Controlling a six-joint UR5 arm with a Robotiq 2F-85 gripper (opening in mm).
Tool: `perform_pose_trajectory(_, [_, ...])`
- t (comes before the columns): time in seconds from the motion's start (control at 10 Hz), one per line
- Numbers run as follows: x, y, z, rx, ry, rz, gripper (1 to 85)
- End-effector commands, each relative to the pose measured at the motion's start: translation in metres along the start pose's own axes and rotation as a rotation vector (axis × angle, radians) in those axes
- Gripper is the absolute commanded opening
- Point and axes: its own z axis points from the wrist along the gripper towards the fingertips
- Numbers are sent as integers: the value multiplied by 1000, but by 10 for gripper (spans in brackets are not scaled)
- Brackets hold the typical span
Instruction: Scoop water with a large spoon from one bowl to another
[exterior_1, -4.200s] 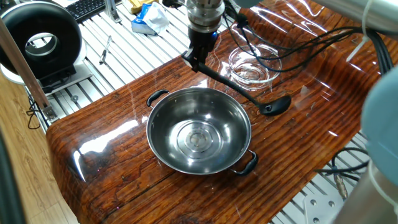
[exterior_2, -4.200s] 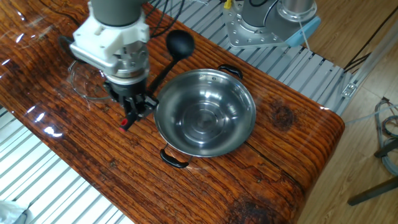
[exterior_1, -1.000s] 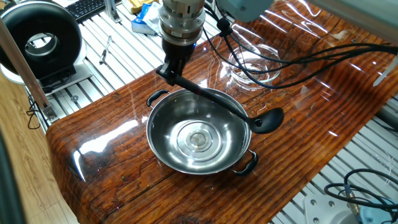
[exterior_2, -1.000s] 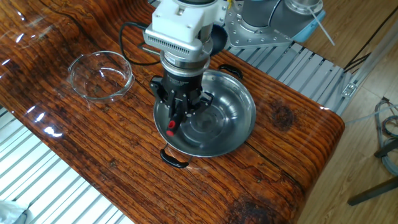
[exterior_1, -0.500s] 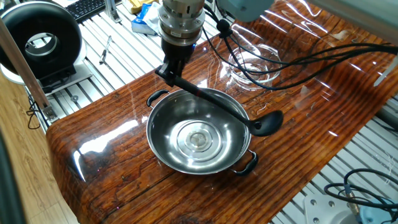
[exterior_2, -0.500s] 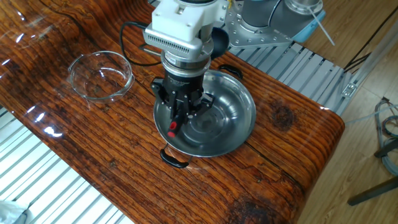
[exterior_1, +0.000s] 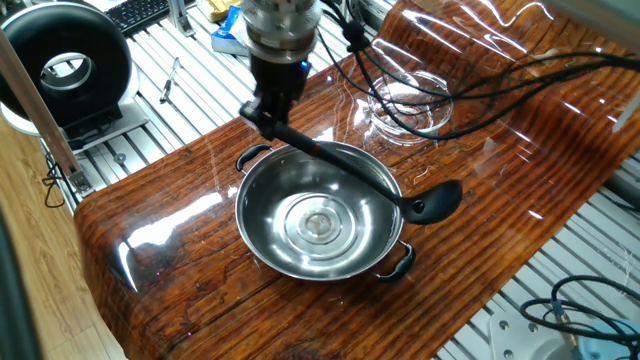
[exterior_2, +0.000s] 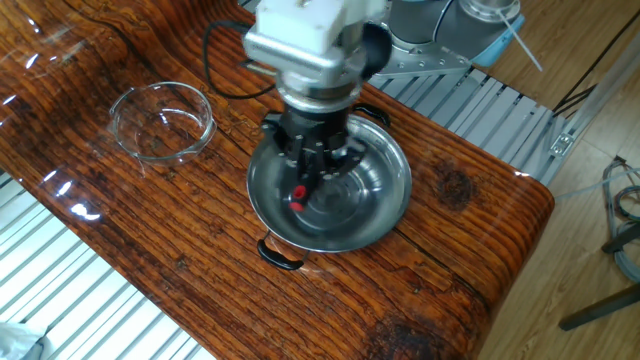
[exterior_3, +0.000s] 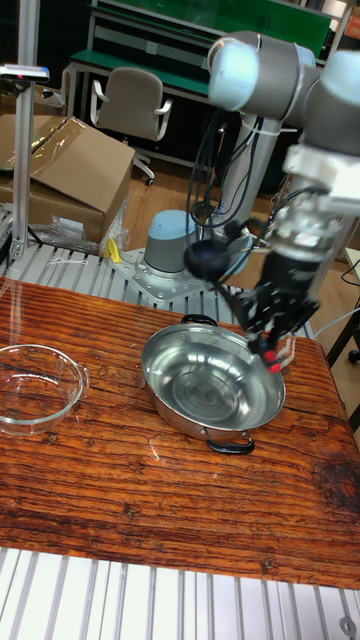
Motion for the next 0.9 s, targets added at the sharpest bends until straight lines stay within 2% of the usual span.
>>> perform_pose_trajectory(0.0, [5,38,-24,-22,-6,-77,10])
perform_pose_trajectory(0.1, [2,36,-18,-19,-2,-125,10])
perform_pose_trajectory(0.2, [-4,36,-11,-21,-10,-215,10])
perform_pose_trajectory(0.3, [-16,36,-5,9,-50,-273,10])
perform_pose_trajectory(0.4, [-24,39,-1,27,-78,-295,10])
perform_pose_trajectory(0.6, [-34,55,2,32,-132,-313,10])
perform_pose_trajectory(0.7, [-35,61,5,45,-146,-327,10])
perform_pose_trajectory(0.8, [-34,71,8,41,-157,-355,10])
